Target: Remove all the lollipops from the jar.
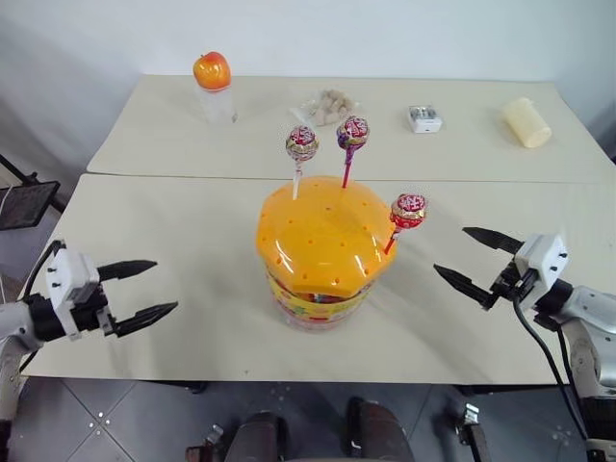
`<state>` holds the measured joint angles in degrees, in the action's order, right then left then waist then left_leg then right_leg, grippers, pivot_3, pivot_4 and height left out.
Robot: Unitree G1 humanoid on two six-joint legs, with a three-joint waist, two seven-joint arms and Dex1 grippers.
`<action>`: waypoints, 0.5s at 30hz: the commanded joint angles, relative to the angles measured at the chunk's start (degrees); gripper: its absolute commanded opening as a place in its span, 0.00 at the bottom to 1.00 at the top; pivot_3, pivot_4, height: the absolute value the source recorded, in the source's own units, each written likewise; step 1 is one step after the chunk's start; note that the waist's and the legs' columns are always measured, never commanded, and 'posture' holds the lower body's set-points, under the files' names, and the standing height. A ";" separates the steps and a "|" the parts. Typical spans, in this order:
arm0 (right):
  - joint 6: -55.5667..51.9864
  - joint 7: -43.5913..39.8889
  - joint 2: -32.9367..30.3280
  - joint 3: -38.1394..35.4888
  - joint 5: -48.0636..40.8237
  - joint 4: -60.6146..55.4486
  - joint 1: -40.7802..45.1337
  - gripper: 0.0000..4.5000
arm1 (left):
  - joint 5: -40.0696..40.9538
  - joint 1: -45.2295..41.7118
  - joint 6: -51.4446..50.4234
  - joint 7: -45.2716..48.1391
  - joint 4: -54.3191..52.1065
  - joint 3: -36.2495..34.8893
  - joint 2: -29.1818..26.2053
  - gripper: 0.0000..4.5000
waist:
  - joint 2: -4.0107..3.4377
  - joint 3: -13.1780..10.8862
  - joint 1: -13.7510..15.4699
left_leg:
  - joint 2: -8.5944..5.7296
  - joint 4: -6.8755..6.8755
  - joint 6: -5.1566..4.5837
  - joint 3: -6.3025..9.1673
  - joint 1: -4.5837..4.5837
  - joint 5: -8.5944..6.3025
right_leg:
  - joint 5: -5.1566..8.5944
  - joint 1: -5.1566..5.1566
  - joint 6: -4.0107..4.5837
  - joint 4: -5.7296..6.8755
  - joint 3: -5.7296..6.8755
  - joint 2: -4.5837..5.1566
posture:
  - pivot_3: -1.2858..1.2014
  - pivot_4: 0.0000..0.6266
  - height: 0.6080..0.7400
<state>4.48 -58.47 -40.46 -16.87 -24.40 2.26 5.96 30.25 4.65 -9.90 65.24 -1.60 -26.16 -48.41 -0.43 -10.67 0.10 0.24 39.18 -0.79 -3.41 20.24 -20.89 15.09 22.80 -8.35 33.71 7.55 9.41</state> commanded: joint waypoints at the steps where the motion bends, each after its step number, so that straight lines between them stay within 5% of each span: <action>1: -0.74 -0.63 -1.44 -2.85 -2.45 -3.53 -1.67 0.99 | 5.61 -0.45 -3.47 -1.45 -6.17 -1.53 1.53 1.00 | 0.02 -0.01 0.36 | 0.07 0.03 -0.01 0.02 0.00 -0.01 | 0.00 -0.02 0.00 0.01 0.00 0.02 | 0.52 0.24 1.00; 10: -9.32 3.57 1.58 -20.90 -26.07 -23.87 -13.21 0.99 | 31.95 -20.23 -27.86 -5.96 -6.98 -4.33 -1.42 1.00 | 0.06 0.01 1.45 | 0.31 0.13 0.00 0.13 0.03 -0.02 | 0.00 -0.04 0.00 0.10 0.04 -0.03 | 0.52 0.24 1.00; 15: -11.43 10.88 3.44 -27.63 -38.20 -37.45 -17.42 0.99 | 36.61 -35.89 -37.21 -3.29 -4.34 4.10 -2.68 1.00 | 0.07 0.00 1.20 | 0.02 0.13 -0.04 0.13 -0.14 -0.11 | 0.00 -0.12 0.00 0.07 -0.06 -0.08 | 0.52 0.24 1.00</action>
<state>-7.18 -50.42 -37.46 -41.21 -55.41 -27.47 -11.53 64.96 -26.89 -44.55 60.07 -5.91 -24.76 -50.05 -0.36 -10.66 1.30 0.25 39.32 -0.80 -3.32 20.12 -20.97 15.08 22.68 -8.36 33.81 7.51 9.33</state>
